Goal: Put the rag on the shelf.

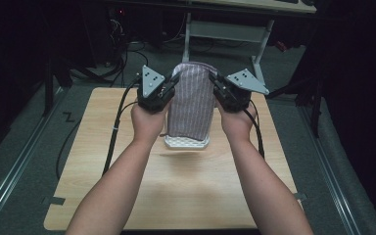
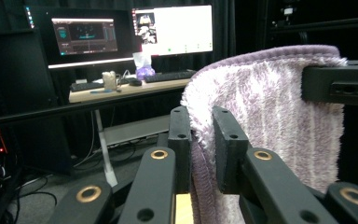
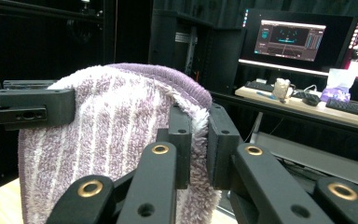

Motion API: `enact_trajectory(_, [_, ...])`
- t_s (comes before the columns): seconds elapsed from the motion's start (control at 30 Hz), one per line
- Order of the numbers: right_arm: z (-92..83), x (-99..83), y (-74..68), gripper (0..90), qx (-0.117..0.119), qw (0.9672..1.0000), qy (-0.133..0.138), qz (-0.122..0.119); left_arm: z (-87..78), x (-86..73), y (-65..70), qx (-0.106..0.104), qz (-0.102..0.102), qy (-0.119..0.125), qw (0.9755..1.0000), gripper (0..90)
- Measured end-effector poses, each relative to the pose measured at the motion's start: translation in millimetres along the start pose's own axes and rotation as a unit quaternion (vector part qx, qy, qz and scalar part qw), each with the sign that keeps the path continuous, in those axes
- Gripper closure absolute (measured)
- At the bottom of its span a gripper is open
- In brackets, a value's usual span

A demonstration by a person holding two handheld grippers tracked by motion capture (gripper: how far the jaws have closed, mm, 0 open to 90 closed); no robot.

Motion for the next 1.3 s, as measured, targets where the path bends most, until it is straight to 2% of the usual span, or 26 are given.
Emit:
enact_trajectory(0.13, [11.2, -0.8, 1.5, 82.7, -0.002, 1.0000, -0.007, -0.002, 8.9, -2.7, -7.0, 0.005, -0.020, -0.007, 0.9998, 79.3])
enact_trajectory(0.23, [19.4, -3.9, 3.0, 82.7, -0.001, 0.9999, -0.012, 0.000, 13.3, -4.6, -9.8, 0.009, -0.019, -0.013, 0.9997, 79.2])
enact_trajectory(0.27, [22.0, -5.6, 3.5, 82.7, -0.001, 0.9999, -0.014, 0.002, 16.9, -7.0, -11.9, 0.013, -0.012, -0.021, 0.9996, 79.2])
enact_trajectory(0.43, [34.8, -13.0, 6.0, 82.4, -0.002, 0.9997, -0.025, -0.005, 26.5, -15.2, -18.6, 0.021, -0.006, -0.038, 0.9990, 79.1])
enact_trajectory(0.47, [44.0, -18.3, 8.9, 82.2, -0.004, 0.9991, -0.041, -0.008, 32.0, -18.8, -22.6, 0.018, -0.009, -0.053, 0.9984, 79.0])
enact_trajectory(0.5, [44.0, -18.3, 8.9, 82.2, -0.004, 0.9991, -0.041, -0.008, 32.0, -18.8, -22.6, 0.018, -0.009, -0.053, 0.9984, 79.1])
enact_trajectory(0.53, [52.6, -23.0, 12.0, 81.9, 0.003, 0.9980, -0.063, -0.006, 38.8, -23.8, -26.3, 0.016, -0.017, -0.065, 0.9976, 79.0])
enact_trajectory(0.7, [68.8, -28.9, 19.6, 81.7, -0.003, 0.9964, -0.085, -0.003, 50.5, -31.6, -29.4, 0.021, -0.012, -0.084, 0.9961, 78.9])
enact_trajectory(0.77, [71.7, -30.3, 20.3, 81.7, -0.003, 0.9960, -0.090, 0.000, 57.5, -35.2, -33.0, 0.026, -0.007, -0.106, 0.9940, 78.8])
enact_trajectory(0.8, [78.1, -34.4, 21.3, 81.2, -0.004, 0.9948, -0.102, -0.003, 64.2, -40.8, -36.1, 0.029, -0.008, -0.120, 0.9923, 78.5])
enact_trajectory(0.83, [78.1, -34.4, 21.3, 81.2, -0.004, 0.9948, -0.102, -0.003, 64.2, -40.8, -36.1, 0.029, -0.008, -0.120, 0.9923, 78.4])
enact_trajectory(0.87, [83.0, -38.1, 21.9, 81.2, -0.004, 0.9938, -0.111, -0.004, 68.5, -46.1, -38.0, 0.028, -0.017, -0.133, 0.9906, 78.3])
enact_trajectory(0.93, [87.1, -41.9, 22.4, 81.1, -0.004, 0.9929, -0.119, -0.002, 73.1, -52.7, -38.1, 0.026, -0.018, -0.147, 0.9886, 78.1])
enact_trajectory(1.0, [90.5, -46.2, 22.5, 78.5, -0.003, 0.9916, -0.130, 0.003, 75.9, -57.6, -39.0, 0.021, -0.026, -0.158, 0.9868, 77.1])
enact_trajectory(1.1, [94.4, -52.4, 24.2, 66.1, -0.002, 0.9888, -0.148, 0.015, 77.6, -61.8, -41.5, 0.025, -0.046, -0.170, 0.9841, 69.1])
enact_trajectory(1.17, [94.8, -54.6, 25.2, 60.3, 0.000, 0.9880, -0.153, 0.022, 77.5, -62.5, -41.2, 0.022, -0.053, -0.166, 0.9845, 62.2])
enact_trajectory(1.2, [94.5, -54.8, 25.3, 59.2, -0.001, 0.9881, -0.152, 0.023, 76.9, -61.8, -40.7, 0.019, -0.056, -0.161, 0.9851, 60.2])
enact_trajectory(1.3, [92.0, -52.8, 26.4, 56.7, -0.003, 0.9891, -0.146, 0.021, 75.0, -59.8, -39.8, 0.016, -0.065, -0.158, 0.9852, 57.0])
Point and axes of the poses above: each handheld gripper's, and its own axes: z roughly forward along the jaws, x roughly out of its top, y roughly to its right, the point moved 5 cm from there along z, roughly forward along the jaws, and after that the axes turned 6 degrees about -y, right-handed, at the moved point
